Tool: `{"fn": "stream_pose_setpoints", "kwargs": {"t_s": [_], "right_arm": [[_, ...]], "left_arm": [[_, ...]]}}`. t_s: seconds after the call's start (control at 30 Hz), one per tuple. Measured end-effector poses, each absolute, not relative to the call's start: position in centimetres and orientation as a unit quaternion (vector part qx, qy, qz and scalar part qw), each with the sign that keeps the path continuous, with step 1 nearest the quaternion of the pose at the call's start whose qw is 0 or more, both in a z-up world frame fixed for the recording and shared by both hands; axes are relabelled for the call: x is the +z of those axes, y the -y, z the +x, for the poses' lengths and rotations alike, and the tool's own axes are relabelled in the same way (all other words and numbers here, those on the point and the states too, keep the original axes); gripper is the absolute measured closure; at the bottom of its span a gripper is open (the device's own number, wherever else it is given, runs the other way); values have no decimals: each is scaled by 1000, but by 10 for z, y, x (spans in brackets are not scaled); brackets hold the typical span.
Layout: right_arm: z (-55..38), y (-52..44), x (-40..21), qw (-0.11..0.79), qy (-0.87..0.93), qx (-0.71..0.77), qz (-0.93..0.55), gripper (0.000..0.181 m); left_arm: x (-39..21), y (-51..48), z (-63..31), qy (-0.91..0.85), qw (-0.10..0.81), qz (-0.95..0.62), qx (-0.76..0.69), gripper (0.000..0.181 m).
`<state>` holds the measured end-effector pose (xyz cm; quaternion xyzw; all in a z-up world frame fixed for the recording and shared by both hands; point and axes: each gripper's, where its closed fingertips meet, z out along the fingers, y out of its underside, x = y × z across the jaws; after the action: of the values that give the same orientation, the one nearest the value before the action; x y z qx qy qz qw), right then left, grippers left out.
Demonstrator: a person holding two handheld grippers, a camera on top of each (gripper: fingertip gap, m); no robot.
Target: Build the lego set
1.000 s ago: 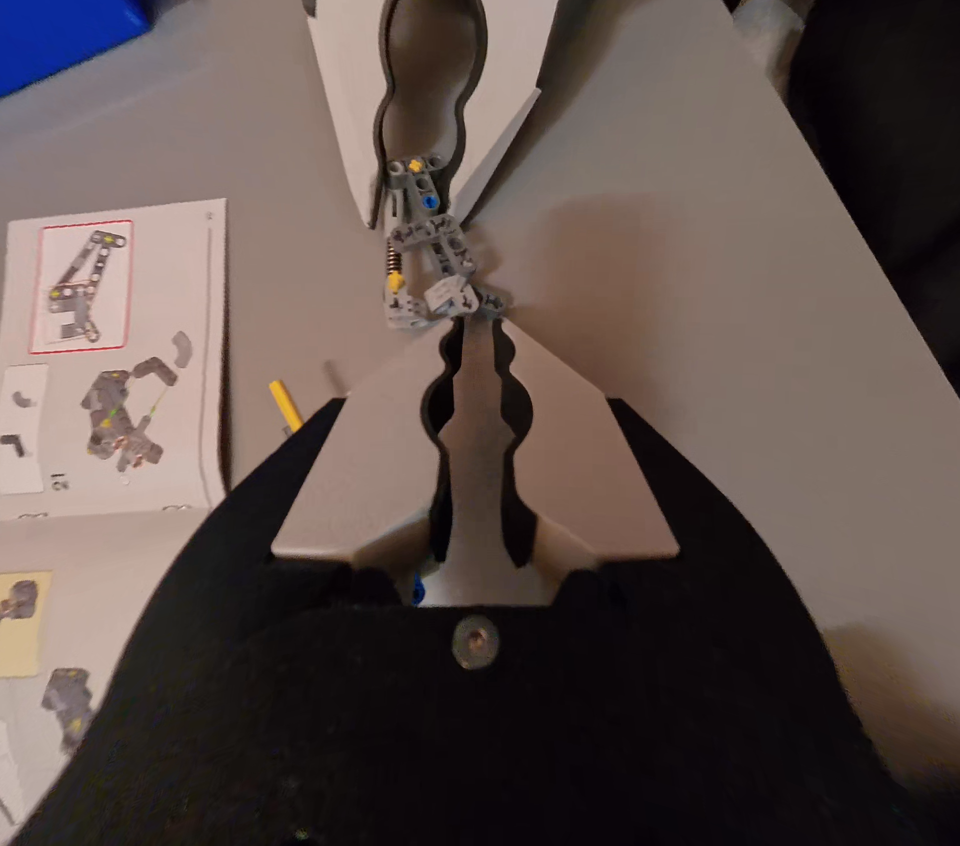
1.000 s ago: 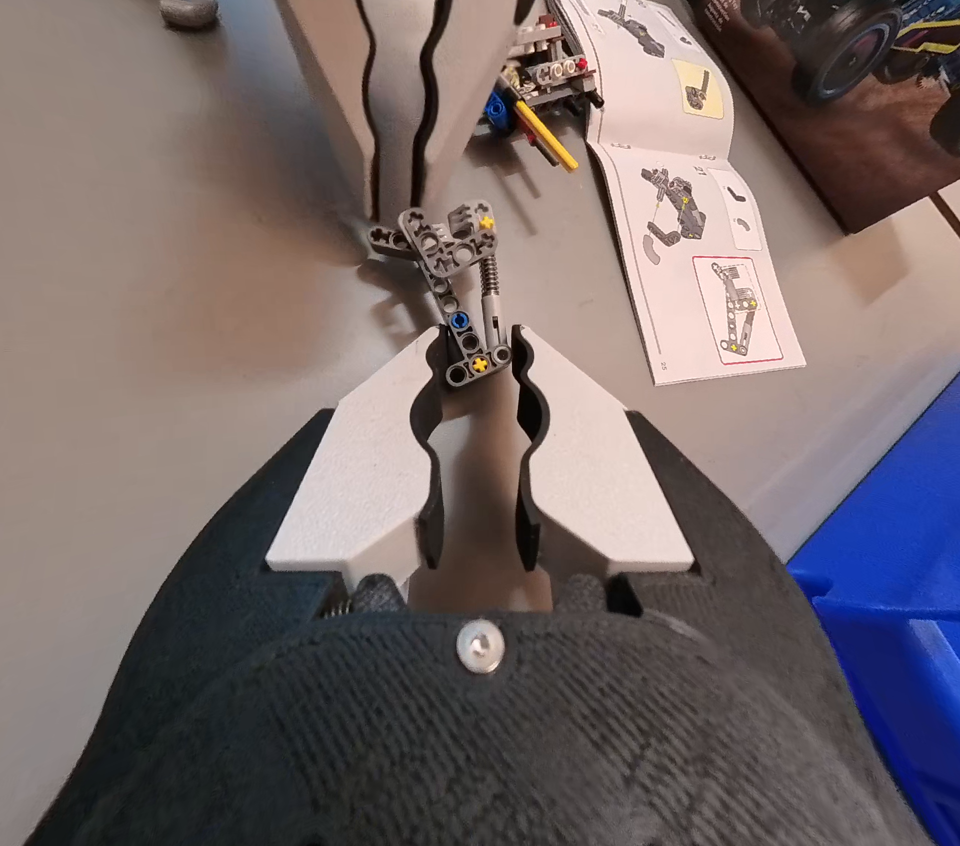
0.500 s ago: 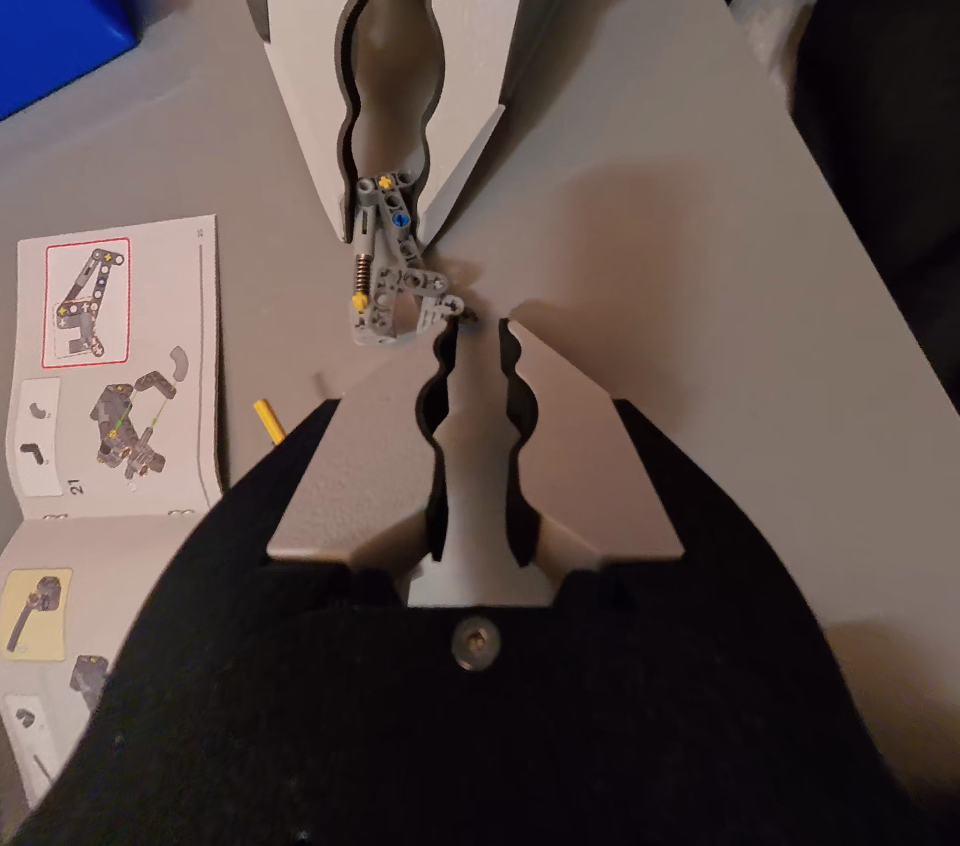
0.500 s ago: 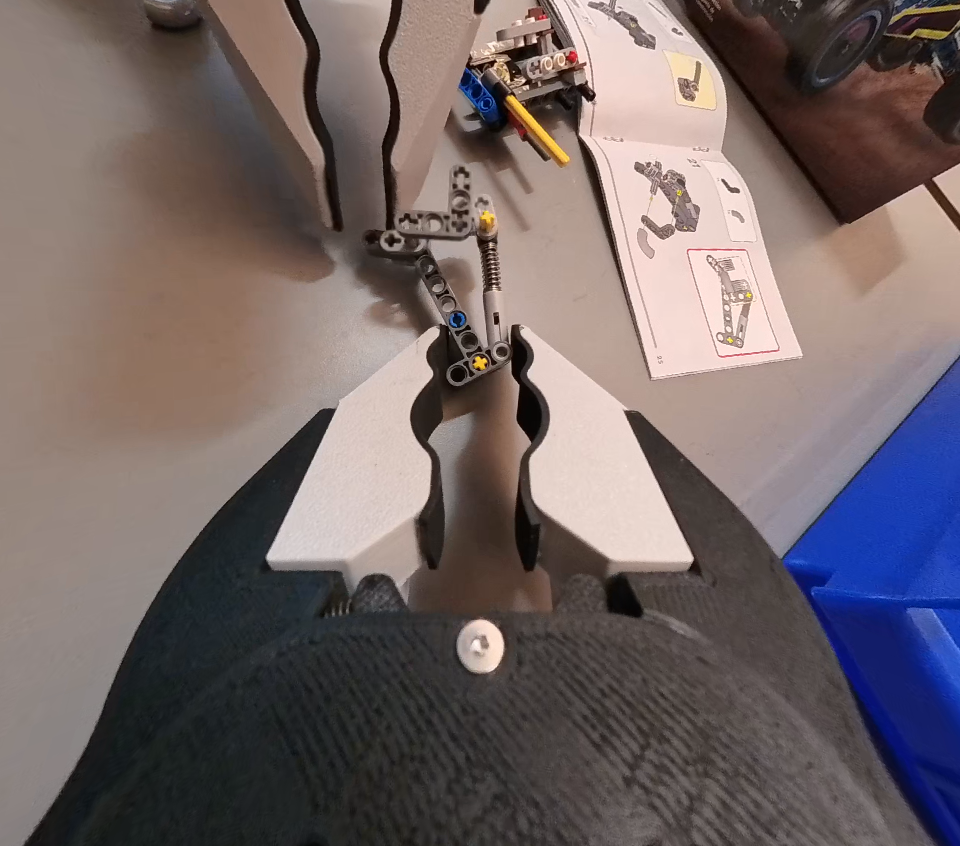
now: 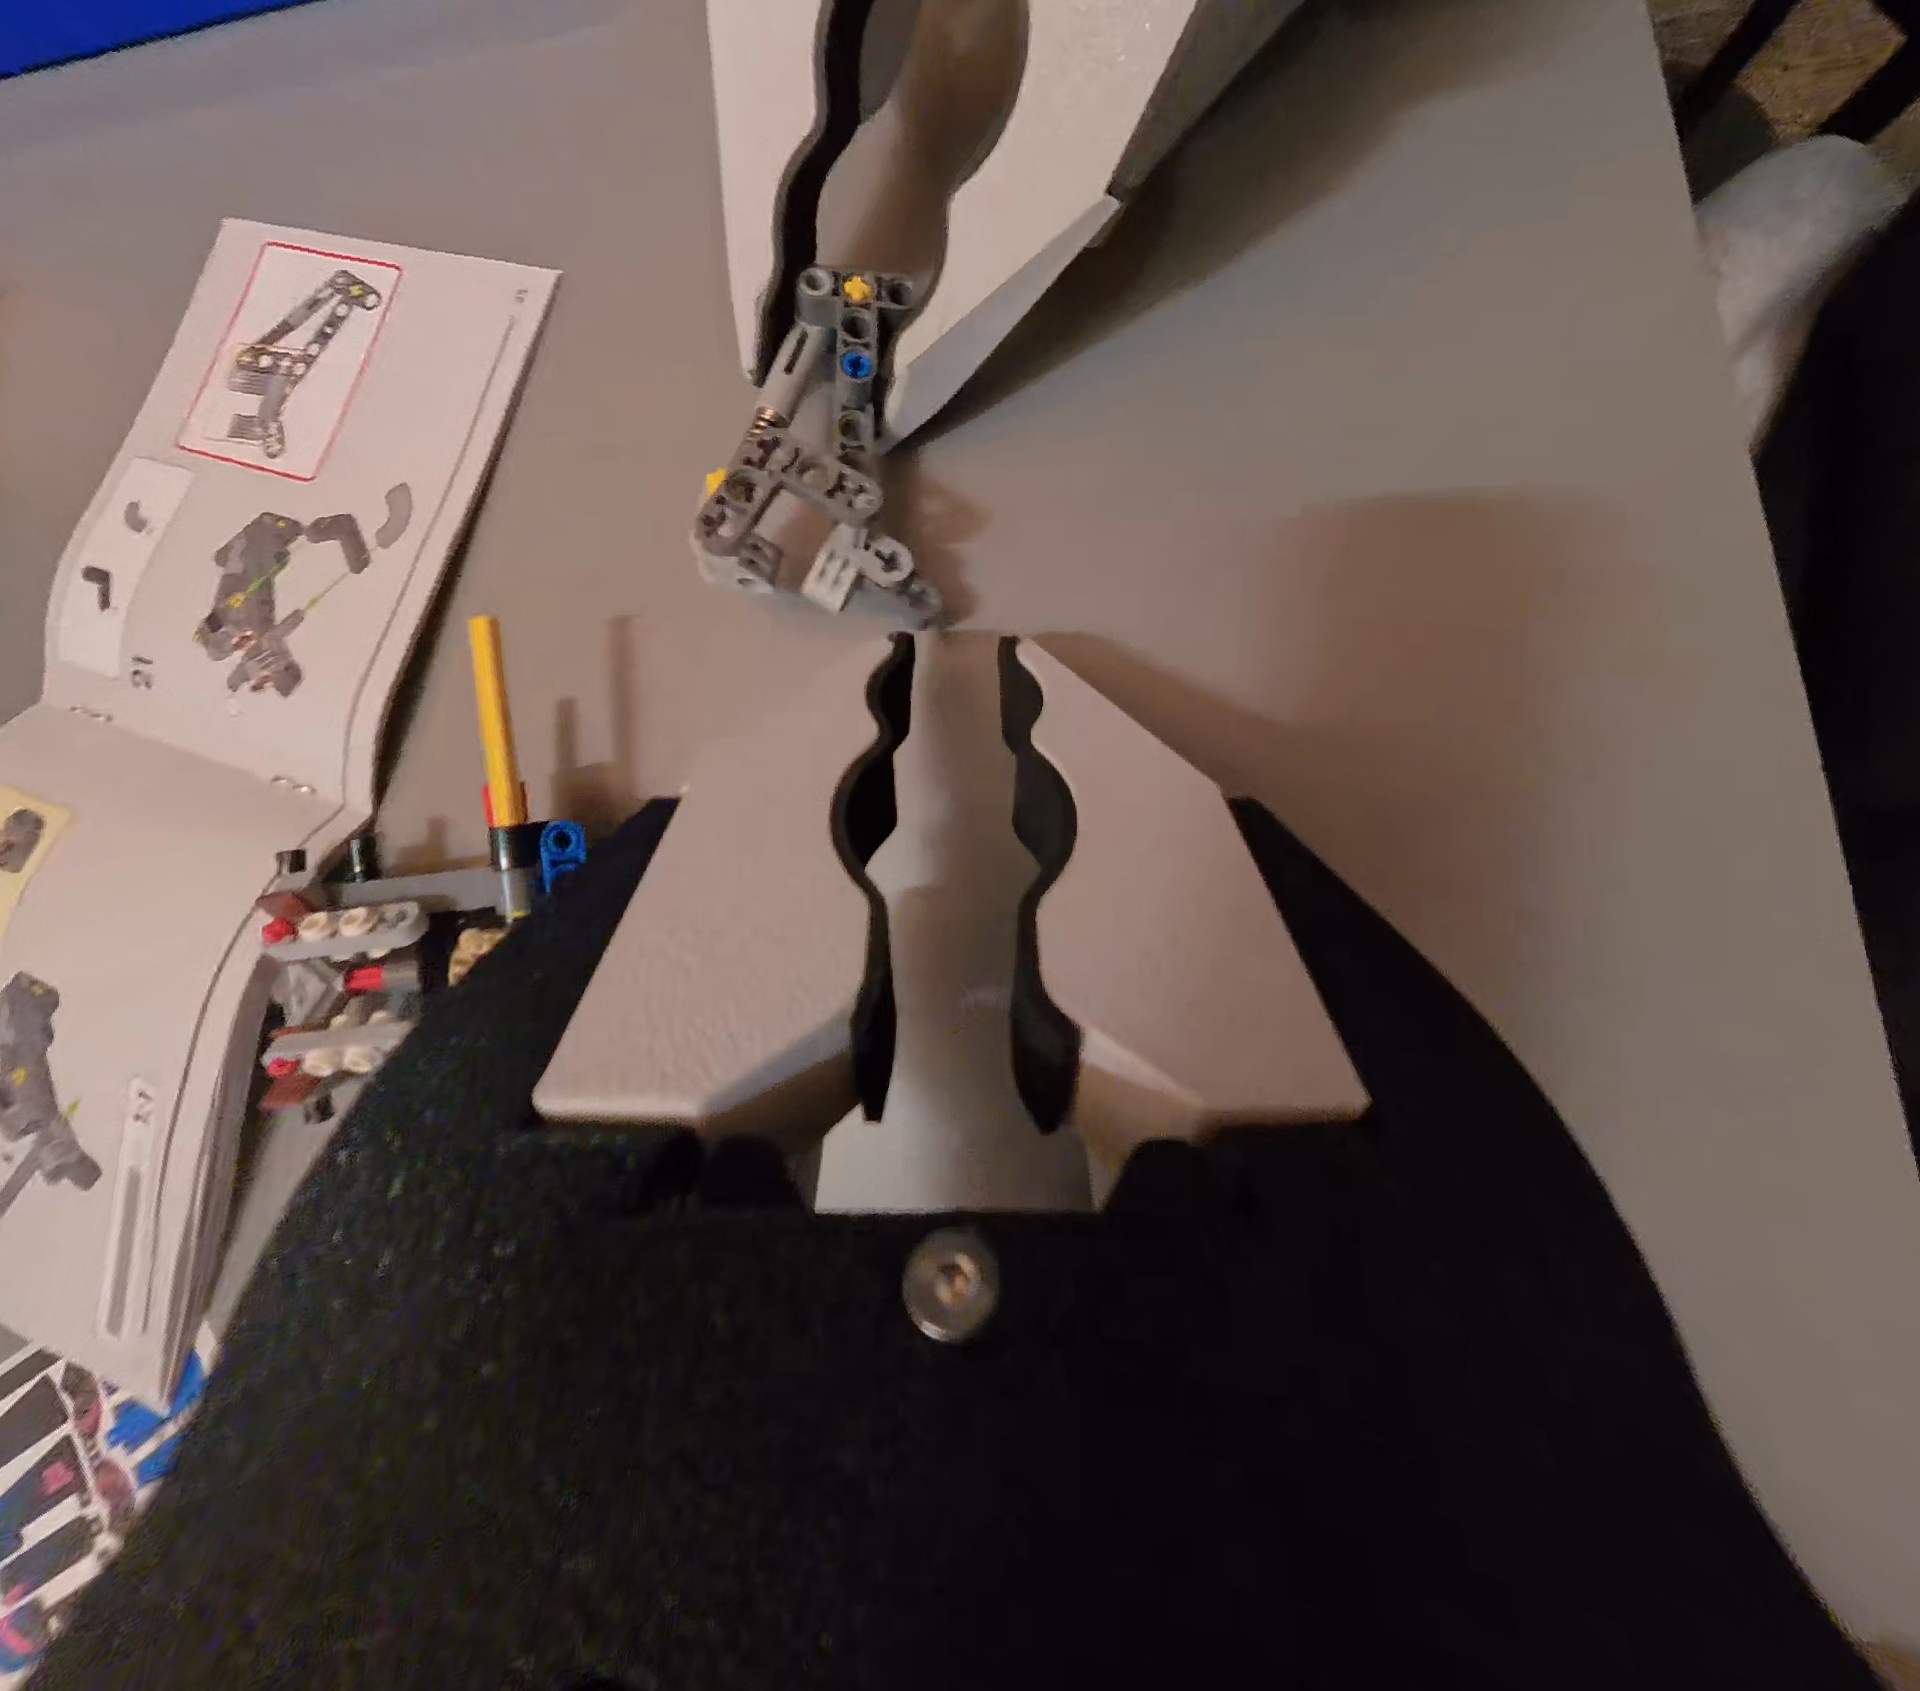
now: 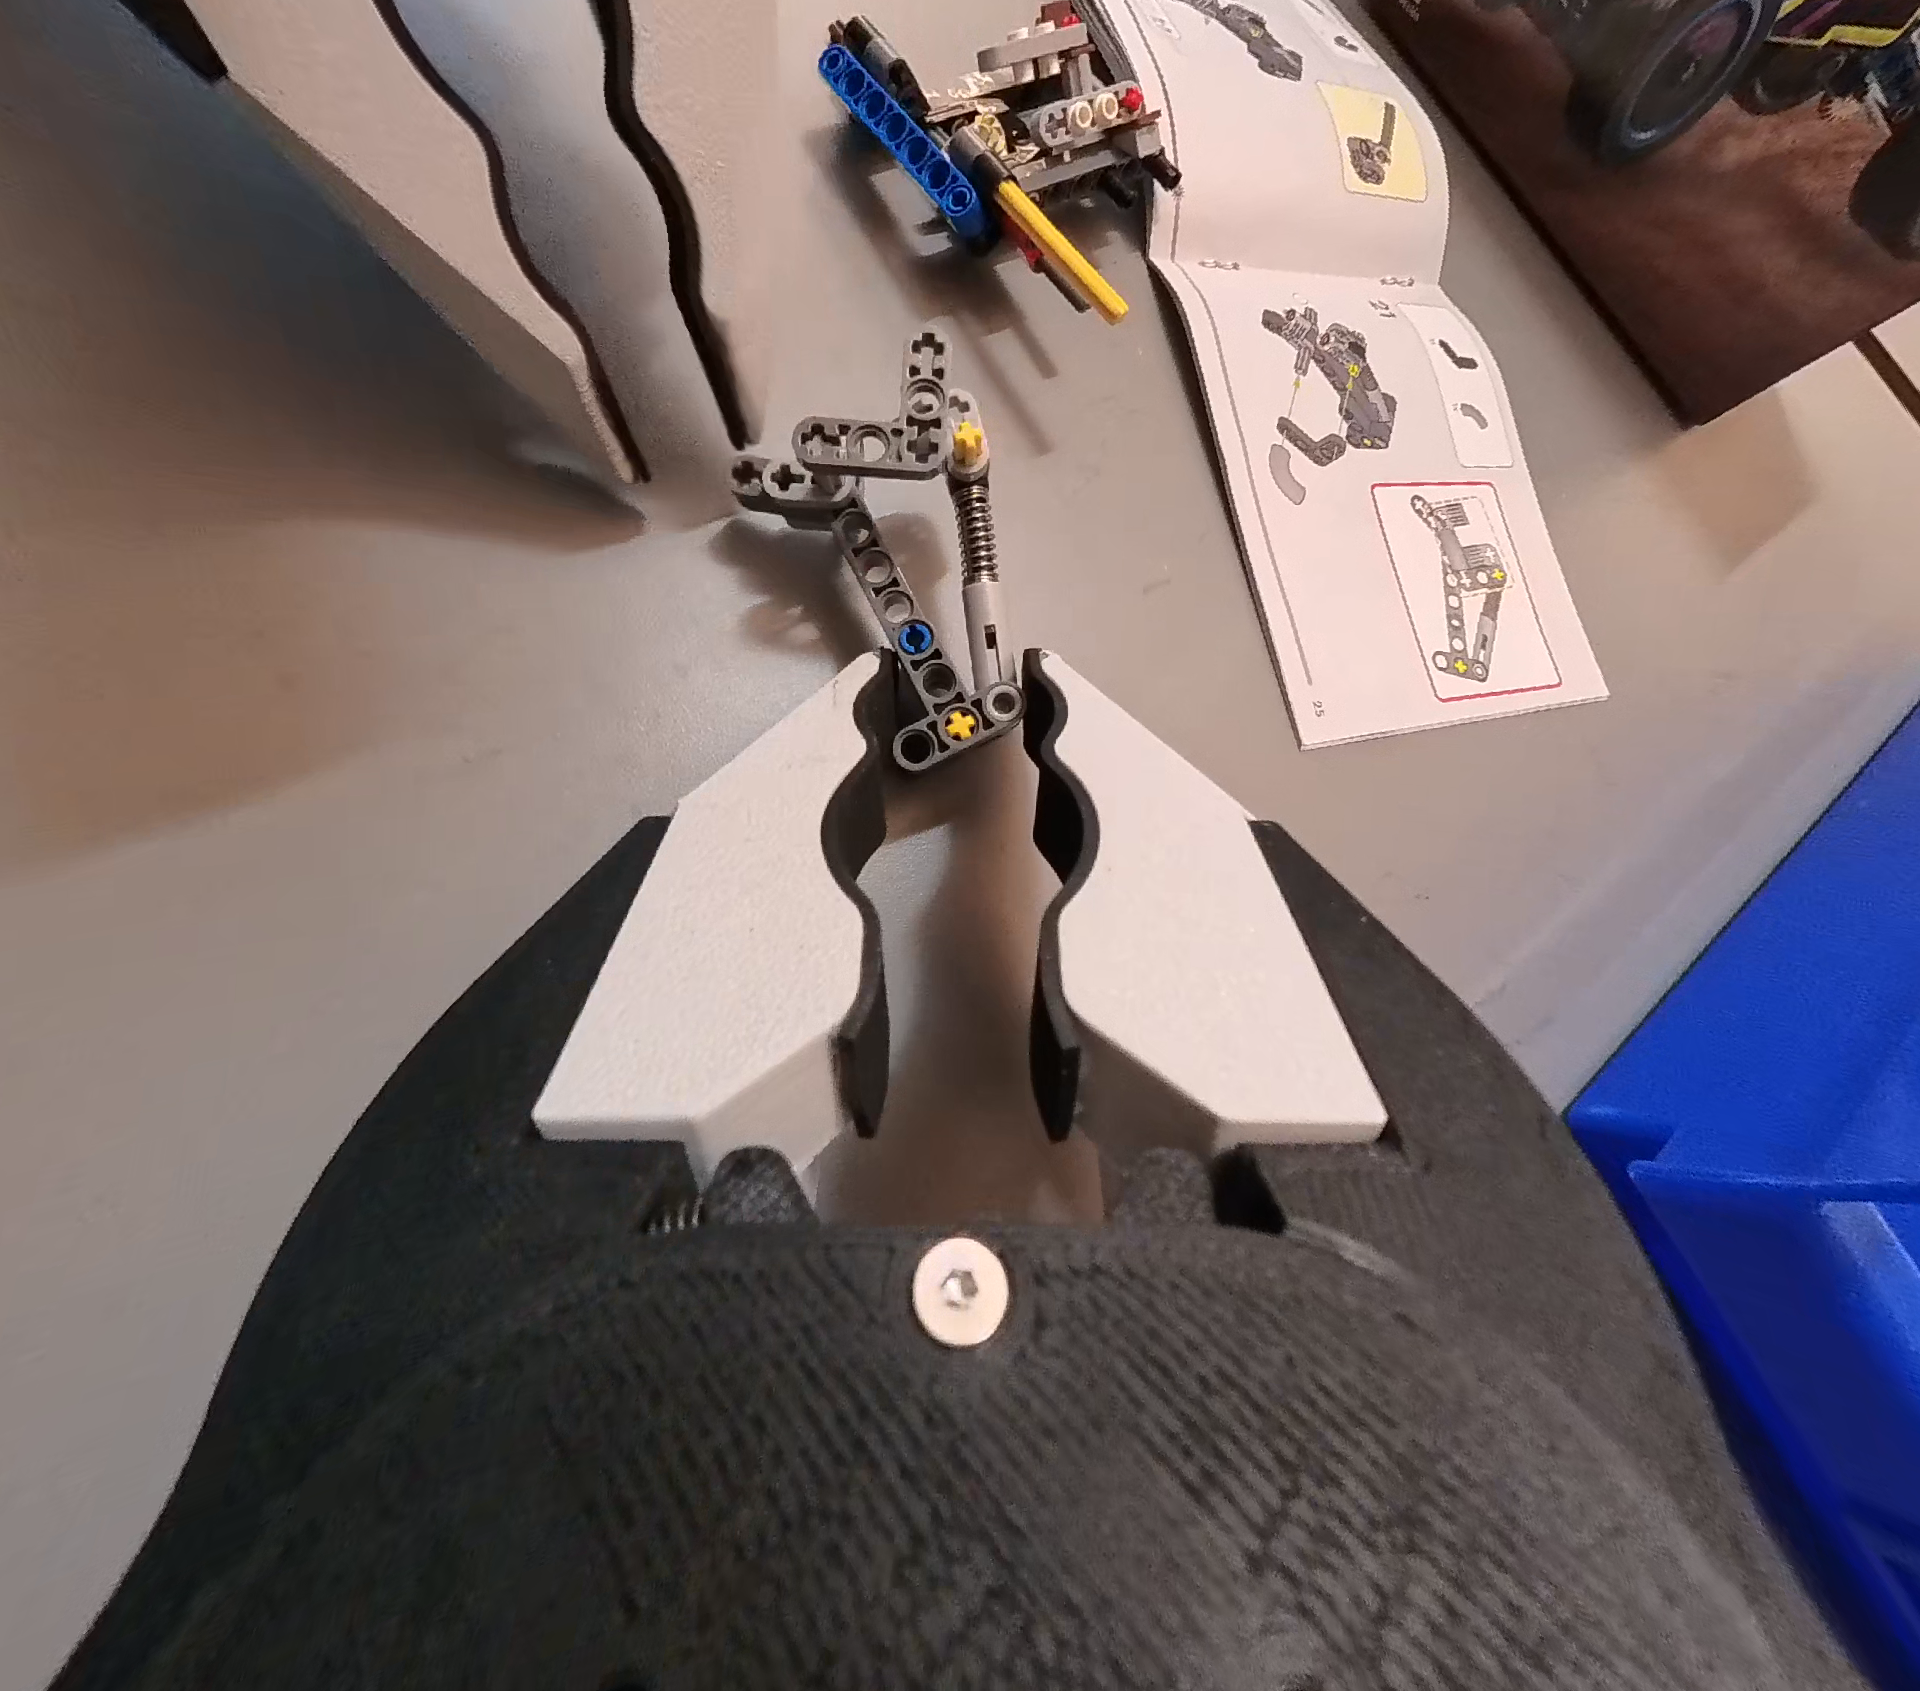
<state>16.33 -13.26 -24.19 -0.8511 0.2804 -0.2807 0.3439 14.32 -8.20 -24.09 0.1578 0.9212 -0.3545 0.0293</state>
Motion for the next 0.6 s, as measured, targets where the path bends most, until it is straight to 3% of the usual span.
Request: {"fn": "stream_pose_setpoints", "kwargs": {"t_s": [0.3,0.6], "right_arm": [[163,133,-242,344,-280,-281,-851,159],[162,132,-242,347,-271,-277,-854,160]], "left_arm": [[-223,90,193,-910,59,146,-384,160],[-226,109,174,-887,-32,213,-407,159]]}}
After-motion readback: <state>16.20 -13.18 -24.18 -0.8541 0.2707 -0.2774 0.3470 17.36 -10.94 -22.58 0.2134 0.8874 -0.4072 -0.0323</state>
